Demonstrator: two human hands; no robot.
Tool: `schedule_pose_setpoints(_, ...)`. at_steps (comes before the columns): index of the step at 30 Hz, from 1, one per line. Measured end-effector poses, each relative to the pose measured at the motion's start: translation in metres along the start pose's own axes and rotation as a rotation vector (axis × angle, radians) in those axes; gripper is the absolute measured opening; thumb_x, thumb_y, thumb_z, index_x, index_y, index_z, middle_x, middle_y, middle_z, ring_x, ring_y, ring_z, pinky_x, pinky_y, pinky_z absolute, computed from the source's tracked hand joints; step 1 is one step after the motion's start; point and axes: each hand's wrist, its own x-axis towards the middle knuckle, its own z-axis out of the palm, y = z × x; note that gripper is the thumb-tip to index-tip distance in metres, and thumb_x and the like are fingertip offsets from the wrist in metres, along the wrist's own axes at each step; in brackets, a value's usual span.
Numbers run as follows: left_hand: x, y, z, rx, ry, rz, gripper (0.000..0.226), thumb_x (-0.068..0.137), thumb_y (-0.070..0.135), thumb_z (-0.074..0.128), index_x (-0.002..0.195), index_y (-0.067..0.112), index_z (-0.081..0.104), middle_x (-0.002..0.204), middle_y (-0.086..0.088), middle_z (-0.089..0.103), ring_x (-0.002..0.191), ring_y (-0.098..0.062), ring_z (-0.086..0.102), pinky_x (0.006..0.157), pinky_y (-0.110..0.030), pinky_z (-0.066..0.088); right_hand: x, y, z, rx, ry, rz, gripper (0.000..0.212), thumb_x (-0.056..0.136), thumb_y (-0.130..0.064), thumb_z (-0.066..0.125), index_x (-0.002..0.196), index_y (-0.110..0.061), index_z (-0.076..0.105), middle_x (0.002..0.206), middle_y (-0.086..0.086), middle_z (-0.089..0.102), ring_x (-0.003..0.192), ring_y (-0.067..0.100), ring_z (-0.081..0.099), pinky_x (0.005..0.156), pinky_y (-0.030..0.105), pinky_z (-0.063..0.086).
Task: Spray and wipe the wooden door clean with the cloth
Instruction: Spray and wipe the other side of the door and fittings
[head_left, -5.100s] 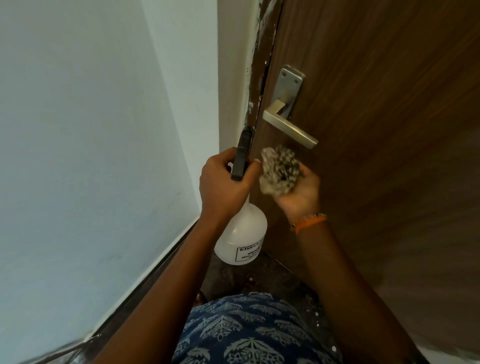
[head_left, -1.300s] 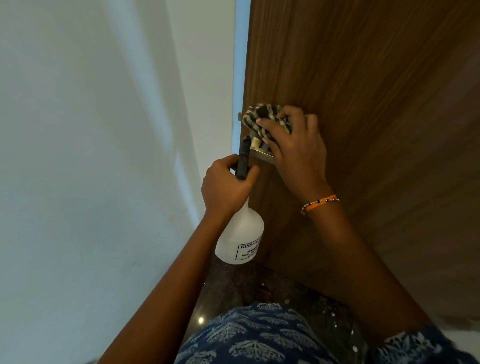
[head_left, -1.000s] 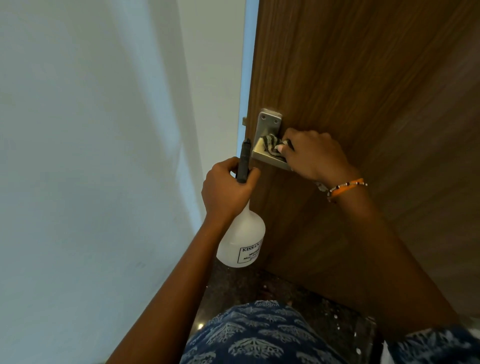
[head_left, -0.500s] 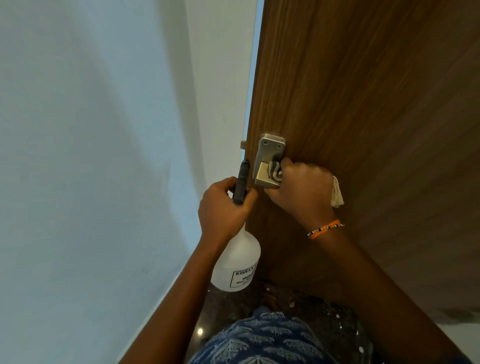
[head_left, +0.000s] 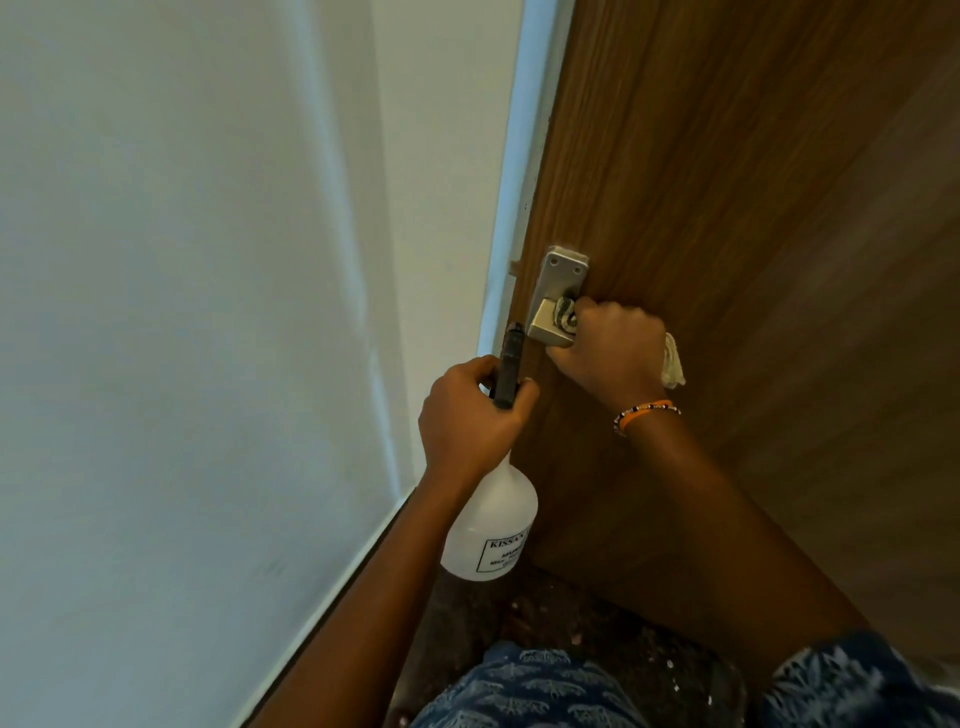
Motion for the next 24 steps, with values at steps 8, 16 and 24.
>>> schedule_pose_setpoints(8, 0.035, -0.002, 0.021, 0.015, 0.033, -0.038, 0.030, 0.074, 0.048, 0.052, 0.081, 0.021, 0.063, 0.064, 0.014, 0.054, 0.058, -0.008, 0.052, 0.058, -0.015, 0.034, 0.017, 0.002, 0.049, 0.290, 0.071, 0.300, 0.039, 0.084, -0.048, 0.065, 0.097, -0.011, 0.063, 0.092, 0.011, 0.069, 0.087, 0.032, 0.067, 0.067, 0.034, 0.047)
schedule_pose_setpoints(16, 0.052, -0.010, 0.034, 0.054, 0.018, -0.053, 0.024, 0.073, 0.046, 0.053, 0.077, 0.024, 0.060, 0.064, 0.017, 0.053, 0.056, -0.006, 0.050, 0.057, -0.016, 0.034, 0.045, -0.001, 0.083, 0.527, 0.308, 0.517, 0.027, 0.071, -0.034, 0.077, 0.078, -0.010, 0.067, 0.069, 0.010, 0.068, 0.062, 0.031, 0.066, 0.057, 0.024, 0.032)
schedule_pose_setpoints(24, 0.068, -0.008, 0.048, 0.037, -0.011, -0.066, 0.027, 0.072, 0.048, 0.052, 0.080, 0.023, 0.061, 0.071, 0.010, 0.057, 0.060, -0.006, 0.051, 0.060, -0.016, 0.036, 0.062, 0.012, 0.095, 0.528, 0.319, 0.504, 0.031, 0.071, -0.034, 0.079, 0.081, -0.008, 0.068, 0.072, 0.012, 0.069, 0.065, 0.031, 0.067, 0.058, 0.025, 0.035)
